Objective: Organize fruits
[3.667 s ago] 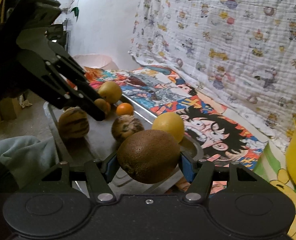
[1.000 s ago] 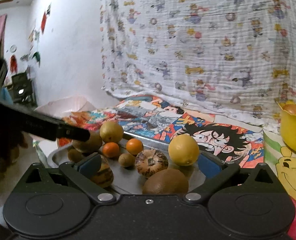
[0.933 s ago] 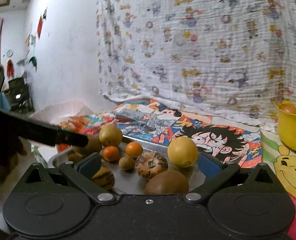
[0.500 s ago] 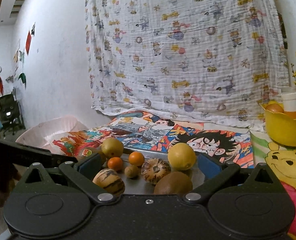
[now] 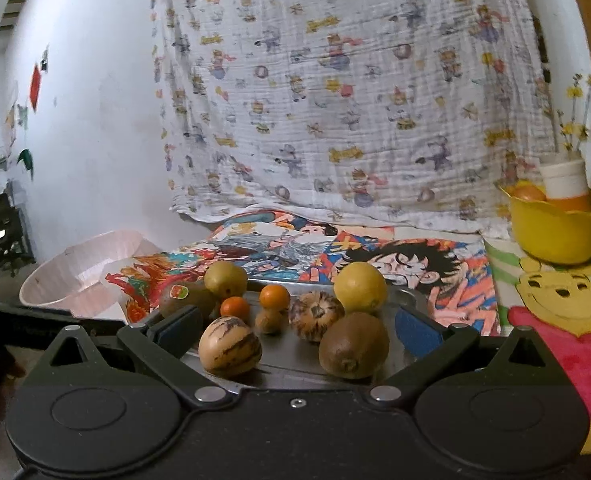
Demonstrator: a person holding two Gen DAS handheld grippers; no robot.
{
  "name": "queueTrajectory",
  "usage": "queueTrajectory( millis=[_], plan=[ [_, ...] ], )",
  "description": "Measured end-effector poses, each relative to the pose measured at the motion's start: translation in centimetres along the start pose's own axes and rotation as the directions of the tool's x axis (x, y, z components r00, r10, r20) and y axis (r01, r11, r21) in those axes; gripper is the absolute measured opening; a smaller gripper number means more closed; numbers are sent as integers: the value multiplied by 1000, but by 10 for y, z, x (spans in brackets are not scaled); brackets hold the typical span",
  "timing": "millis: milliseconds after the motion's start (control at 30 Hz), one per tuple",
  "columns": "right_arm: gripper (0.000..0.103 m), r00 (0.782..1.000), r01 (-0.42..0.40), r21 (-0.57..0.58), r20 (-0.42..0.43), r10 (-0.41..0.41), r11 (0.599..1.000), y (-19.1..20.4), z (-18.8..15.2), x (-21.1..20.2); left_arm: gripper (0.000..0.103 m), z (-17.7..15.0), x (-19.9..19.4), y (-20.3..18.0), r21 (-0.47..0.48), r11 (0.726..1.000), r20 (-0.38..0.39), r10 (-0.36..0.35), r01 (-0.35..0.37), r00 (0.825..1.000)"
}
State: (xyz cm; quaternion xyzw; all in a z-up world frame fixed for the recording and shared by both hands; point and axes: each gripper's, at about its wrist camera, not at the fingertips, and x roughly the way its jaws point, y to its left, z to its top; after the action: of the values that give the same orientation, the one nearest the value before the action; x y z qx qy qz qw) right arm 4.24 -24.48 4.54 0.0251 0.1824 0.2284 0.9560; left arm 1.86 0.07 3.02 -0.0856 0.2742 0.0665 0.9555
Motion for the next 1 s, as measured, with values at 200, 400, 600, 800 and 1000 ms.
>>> queueTrajectory(
  millis=[200, 400, 600, 800, 1000],
  plan=[
    [102, 998, 58, 27, -31, -57, 998, 5, -7, -4, 102, -6, -7, -1, 11, 1000, -6, -5, 5, 1000],
    [102, 996, 84, 19, -23, -84, 996, 10, -19, -9, 102, -12, -10, -3, 24, 1000, -2, -9, 9, 1000],
    [102, 992, 117, 59, -60, -113, 991, 8, -30, -6, 102, -18, -6, -8, 48, 999, 6, 20, -21, 1000],
    [102, 993, 110, 81, -60, -105, 991, 6, -33, -3, 102, -23, -2, -8, 38, 999, 4, 5, -5, 1000],
    [102, 993, 109, 57, -54, -106, 992, 9, -34, -3, 102, -25, -1, -10, 45, 999, 5, -5, 5, 1000]
  ],
)
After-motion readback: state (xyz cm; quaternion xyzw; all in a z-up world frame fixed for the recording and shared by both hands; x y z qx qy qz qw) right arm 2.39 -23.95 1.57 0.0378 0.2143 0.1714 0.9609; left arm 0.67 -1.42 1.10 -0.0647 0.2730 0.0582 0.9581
